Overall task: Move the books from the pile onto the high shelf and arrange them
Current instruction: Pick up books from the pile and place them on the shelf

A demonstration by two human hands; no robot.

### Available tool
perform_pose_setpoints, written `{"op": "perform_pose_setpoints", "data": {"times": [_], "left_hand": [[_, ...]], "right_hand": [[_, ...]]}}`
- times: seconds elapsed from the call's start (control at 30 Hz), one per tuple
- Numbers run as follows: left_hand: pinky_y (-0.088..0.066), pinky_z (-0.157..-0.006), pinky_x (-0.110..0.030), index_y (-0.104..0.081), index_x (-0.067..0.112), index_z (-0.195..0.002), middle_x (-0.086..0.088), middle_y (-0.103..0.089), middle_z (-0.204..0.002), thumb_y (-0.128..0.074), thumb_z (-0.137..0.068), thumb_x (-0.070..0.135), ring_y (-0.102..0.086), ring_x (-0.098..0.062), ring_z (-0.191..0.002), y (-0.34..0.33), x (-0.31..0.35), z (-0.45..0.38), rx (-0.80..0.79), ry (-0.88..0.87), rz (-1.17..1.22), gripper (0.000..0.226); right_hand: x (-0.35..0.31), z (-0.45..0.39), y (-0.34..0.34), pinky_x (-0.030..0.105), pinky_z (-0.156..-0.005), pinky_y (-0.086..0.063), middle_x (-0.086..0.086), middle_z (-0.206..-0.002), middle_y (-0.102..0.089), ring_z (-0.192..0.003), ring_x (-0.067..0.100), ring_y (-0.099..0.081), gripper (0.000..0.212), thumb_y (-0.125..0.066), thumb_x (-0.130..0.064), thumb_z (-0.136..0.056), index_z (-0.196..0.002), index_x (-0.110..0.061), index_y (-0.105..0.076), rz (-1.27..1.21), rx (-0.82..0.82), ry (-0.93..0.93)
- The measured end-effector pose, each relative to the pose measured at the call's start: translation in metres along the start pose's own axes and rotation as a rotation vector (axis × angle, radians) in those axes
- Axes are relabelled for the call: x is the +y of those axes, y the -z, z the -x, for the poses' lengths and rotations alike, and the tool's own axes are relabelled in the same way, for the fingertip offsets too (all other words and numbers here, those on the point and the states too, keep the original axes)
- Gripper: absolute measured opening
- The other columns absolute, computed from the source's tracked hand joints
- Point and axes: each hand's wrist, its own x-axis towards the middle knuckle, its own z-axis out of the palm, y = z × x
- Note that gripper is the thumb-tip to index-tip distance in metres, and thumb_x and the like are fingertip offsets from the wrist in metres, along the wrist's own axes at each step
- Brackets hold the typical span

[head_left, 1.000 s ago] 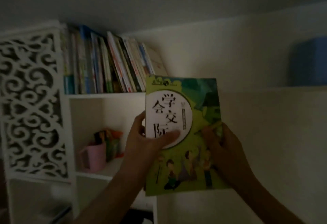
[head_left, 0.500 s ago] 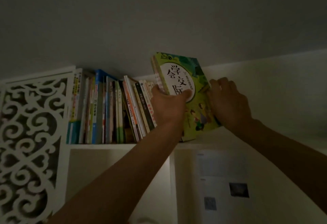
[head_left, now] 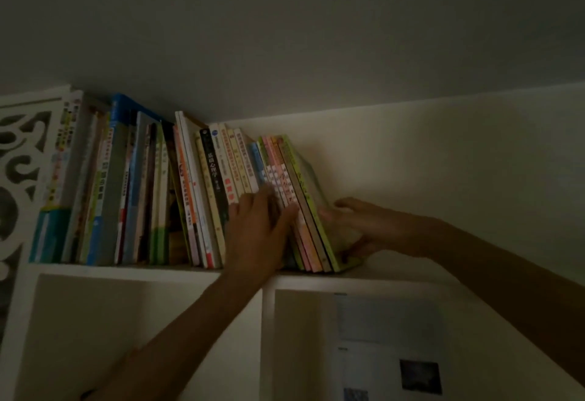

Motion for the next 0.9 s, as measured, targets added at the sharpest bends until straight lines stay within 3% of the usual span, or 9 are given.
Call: {"op": "perform_pose_setpoints", "data": {"times": [0.13,0.23,0.37,0.47,0.57,0.67,0.73,0.83,0.9], "left_hand": [[-0.031,-0.105,-0.049,-0.027,0.025,-0.145,-0.013,-0.034,-0.142,-0.03,-0.071,0.071,-0.033,-0.033,-0.128,0.009,-0.02,0.003,0.026,-0.182,-0.221,0.087],[-0.018,-0.11,-0.051,-0.028,0.029,-0.145,-0.015,-0.023,-0.15,-0.033,-0.068,0.074,-0.02,-0.038,-0.137,0.003,-0.021,-0.003,0.025,-0.171,-0.312,0.089],[-0.007,-0.112,-0.053,-0.028,0.029,-0.145,-0.017,-0.01,-0.155,-0.04,-0.078,0.067,-0.004,-0.043,-0.14,-0.011,-0.019,-0.003,0.025,-0.162,-0.358,0.078],[-0.015,-0.109,-0.058,-0.039,0.024,-0.14,-0.02,-0.02,-0.152,-0.038,-0.076,0.068,-0.015,-0.047,-0.138,-0.01,-0.024,-0.002,0.04,-0.202,-0.341,0.078],[-0.03,-0.107,-0.054,-0.051,0.014,-0.132,-0.02,-0.038,-0.142,-0.037,-0.081,0.057,-0.033,-0.041,-0.131,0.0,-0.022,0.012,0.057,-0.242,-0.168,0.068],[-0.04,-0.098,-0.031,-0.057,0.012,-0.123,-0.004,-0.053,-0.122,-0.047,-0.087,0.042,-0.047,-0.017,-0.116,0.01,-0.013,0.043,0.039,-0.32,0.076,0.048],[-0.041,-0.088,-0.014,-0.059,0.018,-0.115,0.008,-0.051,-0.11,-0.052,-0.089,0.031,-0.05,-0.001,-0.101,0.009,-0.005,0.07,-0.002,-0.339,0.222,0.03],[-0.037,-0.081,0.002,-0.062,0.012,-0.106,0.009,-0.053,-0.101,-0.056,-0.089,0.015,-0.049,0.018,-0.089,-0.004,0.003,0.119,-0.094,-0.299,0.402,0.018],[-0.043,-0.076,-0.003,-0.064,0.011,-0.104,0.009,-0.056,-0.1,-0.056,-0.091,0.016,-0.052,0.015,-0.09,-0.02,0.007,0.156,-0.203,-0.313,0.489,0.016]], "right_hand": [[0.004,-0.012,-0.015,0.016,-0.078,-0.054,-0.019,-0.118,-0.048,-0.1,-0.001,-0.055,0.07,-0.069,-0.044,-0.077,-0.13,-0.035,-0.023,0.118,-0.079,0.191],[0.013,-0.041,-0.026,0.037,-0.095,-0.051,-0.002,-0.137,-0.045,-0.118,0.015,-0.052,0.114,-0.075,-0.062,-0.052,-0.143,-0.025,-0.019,0.31,0.07,0.339],[0.024,-0.05,-0.018,0.03,-0.102,-0.044,-0.006,-0.139,-0.042,-0.121,0.01,-0.048,0.108,-0.08,-0.03,-0.071,-0.149,-0.021,-0.006,0.236,-0.004,0.339],[0.027,-0.045,-0.018,0.037,-0.101,-0.046,-0.001,-0.137,-0.047,-0.118,0.015,-0.052,0.106,-0.078,-0.048,-0.066,-0.147,-0.024,-0.015,0.322,0.069,0.295],[0.026,-0.03,-0.025,0.04,-0.098,-0.046,-0.003,-0.13,-0.051,-0.114,0.017,-0.052,0.091,-0.067,-0.066,-0.066,-0.14,-0.026,-0.032,0.462,0.225,0.291],[0.019,0.009,-0.03,0.018,-0.085,-0.037,-0.008,-0.117,-0.044,-0.105,0.005,-0.043,0.063,-0.061,-0.046,-0.084,-0.137,-0.019,-0.039,0.494,0.486,0.331],[0.019,0.046,-0.036,0.011,-0.076,-0.037,-0.004,-0.116,-0.055,-0.099,0.001,-0.047,0.04,-0.06,-0.034,-0.088,-0.125,-0.019,-0.052,0.489,0.634,0.416],[0.035,0.107,-0.056,0.007,-0.072,-0.043,-0.009,-0.093,-0.063,-0.086,0.0,-0.055,0.014,-0.06,-0.025,-0.087,-0.1,-0.022,-0.061,0.435,0.674,0.422],[0.057,0.145,-0.071,0.006,-0.069,-0.045,-0.015,-0.088,-0.062,-0.083,-0.001,-0.058,0.007,-0.06,-0.022,-0.089,-0.095,-0.024,-0.06,0.41,0.619,0.294]]}}
